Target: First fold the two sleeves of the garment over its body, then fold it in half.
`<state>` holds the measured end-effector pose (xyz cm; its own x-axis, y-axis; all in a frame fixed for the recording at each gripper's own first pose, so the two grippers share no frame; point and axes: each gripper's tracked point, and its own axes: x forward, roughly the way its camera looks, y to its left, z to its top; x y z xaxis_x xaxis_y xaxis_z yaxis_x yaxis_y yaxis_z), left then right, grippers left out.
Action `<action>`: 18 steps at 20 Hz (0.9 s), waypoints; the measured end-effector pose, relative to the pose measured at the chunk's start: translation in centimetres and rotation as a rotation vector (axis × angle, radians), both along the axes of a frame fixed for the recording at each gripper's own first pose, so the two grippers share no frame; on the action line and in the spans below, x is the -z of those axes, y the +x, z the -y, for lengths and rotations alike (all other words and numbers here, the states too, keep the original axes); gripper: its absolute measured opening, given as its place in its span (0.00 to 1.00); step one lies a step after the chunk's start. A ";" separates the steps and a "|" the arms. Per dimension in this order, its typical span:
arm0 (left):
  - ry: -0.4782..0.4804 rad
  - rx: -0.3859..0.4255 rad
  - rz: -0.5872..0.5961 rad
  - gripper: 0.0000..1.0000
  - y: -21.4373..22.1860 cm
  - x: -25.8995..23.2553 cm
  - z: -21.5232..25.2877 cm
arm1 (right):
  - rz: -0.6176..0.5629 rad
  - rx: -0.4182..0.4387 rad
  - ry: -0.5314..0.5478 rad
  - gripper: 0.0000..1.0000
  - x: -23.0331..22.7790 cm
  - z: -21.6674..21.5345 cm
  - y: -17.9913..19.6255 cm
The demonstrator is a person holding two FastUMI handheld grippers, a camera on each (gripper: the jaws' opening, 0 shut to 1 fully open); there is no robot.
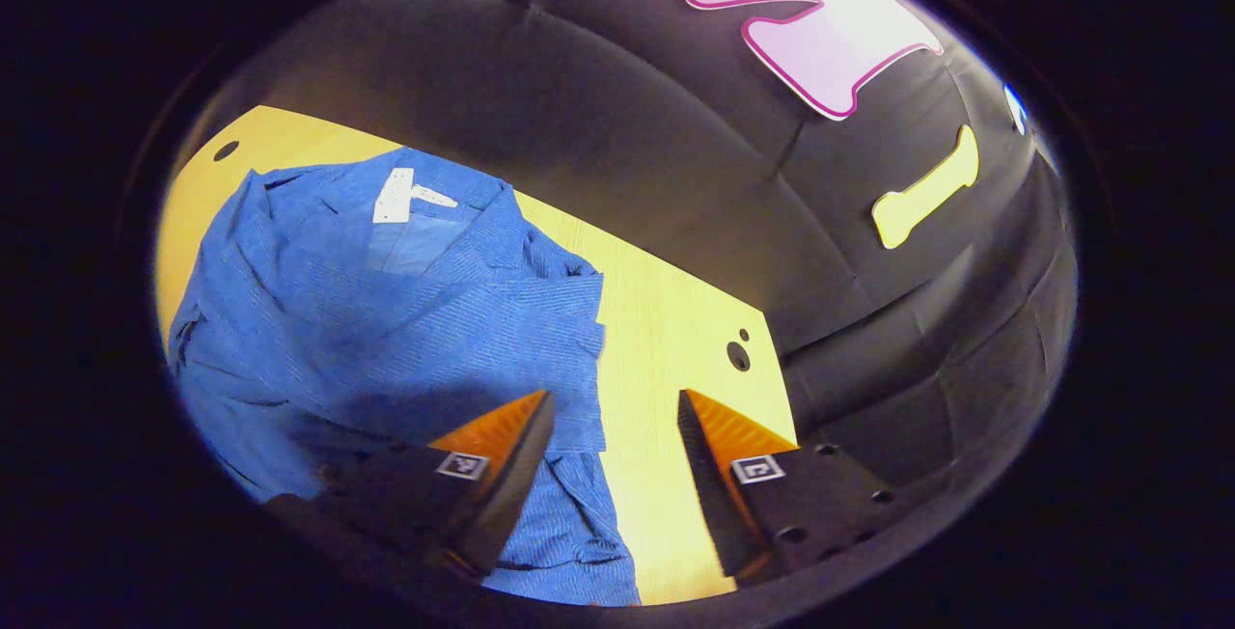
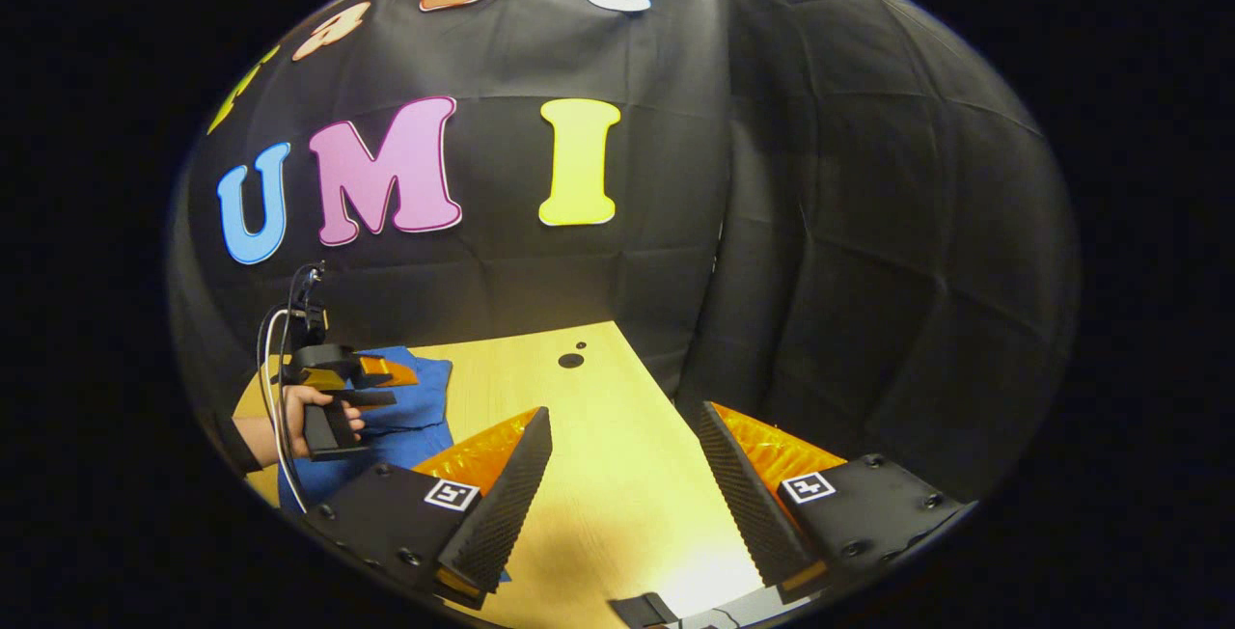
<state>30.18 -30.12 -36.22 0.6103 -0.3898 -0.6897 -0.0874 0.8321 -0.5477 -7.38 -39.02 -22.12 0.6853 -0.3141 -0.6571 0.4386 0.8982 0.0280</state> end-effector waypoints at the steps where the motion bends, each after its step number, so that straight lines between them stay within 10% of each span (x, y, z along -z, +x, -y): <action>1: 0.050 -0.002 0.008 0.85 -0.2 0.1 -0.7 | -0.007 0.003 0.015 0.98 0.5 -0.5 -0.3; 8: 0.542 0.142 0.183 0.85 -11.4 -5.9 -15.3 | -0.191 -0.172 0.221 0.98 8.1 -11.0 -1.2; 11: 0.494 0.115 0.002 0.85 -26.8 -4.8 -21.9 | -0.436 -0.327 0.330 0.98 13.6 -17.5 -4.5; 18: 0.458 0.018 -0.311 0.85 -40.1 2.6 -29.8 | -0.710 -0.334 0.438 0.99 20.9 -20.0 -8.7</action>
<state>-9.90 -0.28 -38.85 0.3472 -0.0161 -0.9377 -0.1711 0.9820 -0.0802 -16.07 -19.06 -42.99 0.0830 0.2069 -0.9748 0.2007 0.9547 0.2197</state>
